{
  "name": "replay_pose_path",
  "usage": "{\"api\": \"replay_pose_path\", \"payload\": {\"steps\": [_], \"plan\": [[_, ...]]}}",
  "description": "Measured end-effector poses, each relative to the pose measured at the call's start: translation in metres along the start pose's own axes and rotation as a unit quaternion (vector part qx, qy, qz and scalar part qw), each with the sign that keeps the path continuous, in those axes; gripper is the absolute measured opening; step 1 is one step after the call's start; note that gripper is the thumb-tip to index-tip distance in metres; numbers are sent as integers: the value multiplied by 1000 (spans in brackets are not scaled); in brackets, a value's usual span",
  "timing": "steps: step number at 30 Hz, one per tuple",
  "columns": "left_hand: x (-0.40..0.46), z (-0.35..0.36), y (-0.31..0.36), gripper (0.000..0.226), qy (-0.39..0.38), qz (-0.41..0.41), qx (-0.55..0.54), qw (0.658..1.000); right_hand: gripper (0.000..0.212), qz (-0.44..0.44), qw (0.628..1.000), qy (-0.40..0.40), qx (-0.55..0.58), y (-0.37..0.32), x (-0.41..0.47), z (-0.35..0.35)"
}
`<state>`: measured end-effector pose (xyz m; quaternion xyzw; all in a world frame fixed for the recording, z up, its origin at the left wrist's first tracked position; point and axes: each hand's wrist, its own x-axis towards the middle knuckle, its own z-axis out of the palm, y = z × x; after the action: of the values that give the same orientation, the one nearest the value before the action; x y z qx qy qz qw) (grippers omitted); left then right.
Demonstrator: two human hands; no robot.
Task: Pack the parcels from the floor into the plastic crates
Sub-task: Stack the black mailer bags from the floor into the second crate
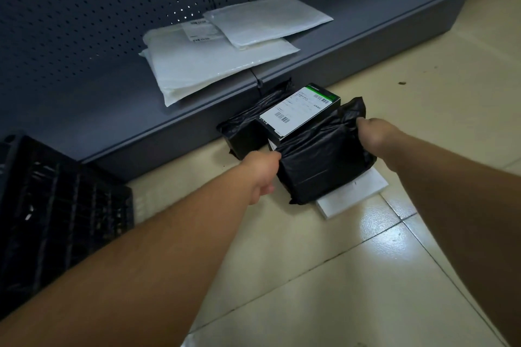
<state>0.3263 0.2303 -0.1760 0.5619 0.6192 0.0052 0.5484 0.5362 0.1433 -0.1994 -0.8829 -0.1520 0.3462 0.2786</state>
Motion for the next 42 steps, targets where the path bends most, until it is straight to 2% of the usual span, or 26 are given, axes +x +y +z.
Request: {"api": "replay_pose_path", "payload": {"steps": [5,7,13,17,24,30,35,40,42], "plan": [[-3,12,0,13,-21,-35,-48,998,66,10,999,-25,44,1,6,9],[-1,15,-2,20,-28,-39,-72,996,68,18,997,-25,68,2,7,11],[-7,18,-2,32,-40,-48,-128,990,62,59,980,-52,181,3,2,7],[-16,13,1,30,-57,-47,-145,987,57,78,969,-62,225,0,-3,0],[-31,-11,-1,27,-37,-16,-217,975,46,40,954,-60,290,-13,-28,-12],[-41,-53,-11,26,-29,-9,-258,966,55,11,929,-67,364,-42,-53,-11],[-49,-101,-18,25,5,6,-245,969,70,-13,898,-179,402,-64,-63,-7],[-58,-149,-24,11,13,34,-265,964,36,-70,890,-256,370,-89,-91,2],[-60,-167,-28,16,14,47,-270,962,29,-93,886,-281,358,-98,-101,6]]}}
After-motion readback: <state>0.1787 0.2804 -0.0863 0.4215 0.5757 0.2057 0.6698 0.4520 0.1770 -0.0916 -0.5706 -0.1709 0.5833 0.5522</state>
